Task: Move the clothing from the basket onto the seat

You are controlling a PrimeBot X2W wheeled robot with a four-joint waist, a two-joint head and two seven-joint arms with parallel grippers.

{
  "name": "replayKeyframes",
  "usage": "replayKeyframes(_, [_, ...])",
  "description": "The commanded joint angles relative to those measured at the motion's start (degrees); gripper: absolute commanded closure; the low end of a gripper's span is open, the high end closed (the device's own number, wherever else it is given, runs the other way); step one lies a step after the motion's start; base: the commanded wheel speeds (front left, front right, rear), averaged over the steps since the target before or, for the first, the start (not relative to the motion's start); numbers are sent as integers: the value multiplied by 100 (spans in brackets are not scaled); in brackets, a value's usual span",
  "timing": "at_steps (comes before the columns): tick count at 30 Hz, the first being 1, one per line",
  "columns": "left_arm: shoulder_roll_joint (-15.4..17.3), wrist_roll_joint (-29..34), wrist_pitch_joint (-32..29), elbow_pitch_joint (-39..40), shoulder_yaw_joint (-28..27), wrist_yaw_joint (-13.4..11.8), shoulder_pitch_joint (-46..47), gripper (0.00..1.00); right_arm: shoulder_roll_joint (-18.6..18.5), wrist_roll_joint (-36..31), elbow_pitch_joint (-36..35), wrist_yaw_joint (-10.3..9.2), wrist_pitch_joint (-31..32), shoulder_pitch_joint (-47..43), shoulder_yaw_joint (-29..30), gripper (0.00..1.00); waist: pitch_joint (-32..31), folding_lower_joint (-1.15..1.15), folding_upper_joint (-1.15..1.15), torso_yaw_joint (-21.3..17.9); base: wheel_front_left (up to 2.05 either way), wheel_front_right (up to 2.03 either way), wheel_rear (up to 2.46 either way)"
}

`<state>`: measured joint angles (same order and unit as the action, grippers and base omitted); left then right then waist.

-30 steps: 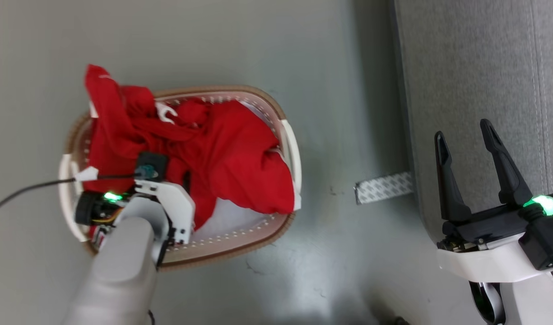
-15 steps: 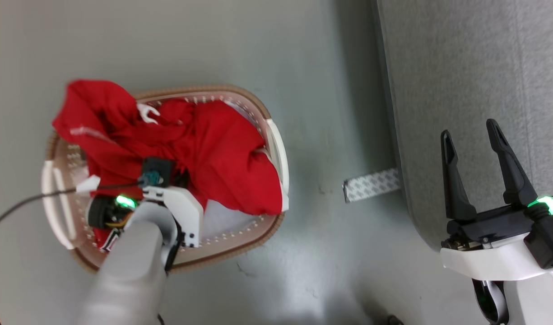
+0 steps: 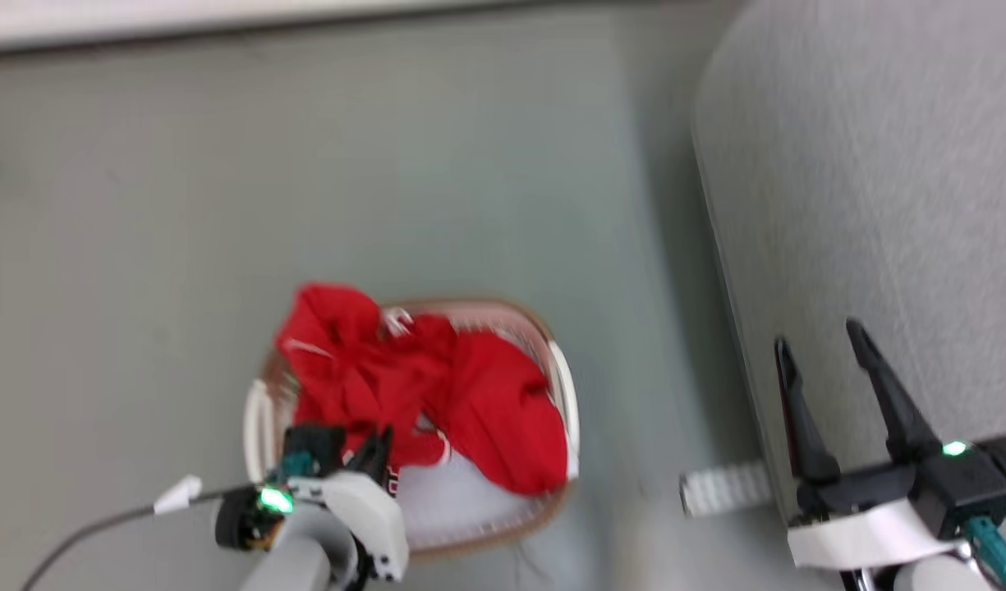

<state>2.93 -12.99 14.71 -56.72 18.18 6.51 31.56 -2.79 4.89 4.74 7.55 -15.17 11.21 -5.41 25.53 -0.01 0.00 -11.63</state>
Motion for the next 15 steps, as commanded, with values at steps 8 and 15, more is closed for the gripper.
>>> replayKeyframes(8, [3,-420,-112,1213,294,-361,-721,100,-20,-191,148,-12,3,-726,67,0,-2076,1,0,775,0,0,0])
replayKeyframes(15, [174,-332,-666,2806,367,-638,-1046,100,-17,-309,31,-12,3,-1099,-111,0,-2611,1,0,930,0,0,0])
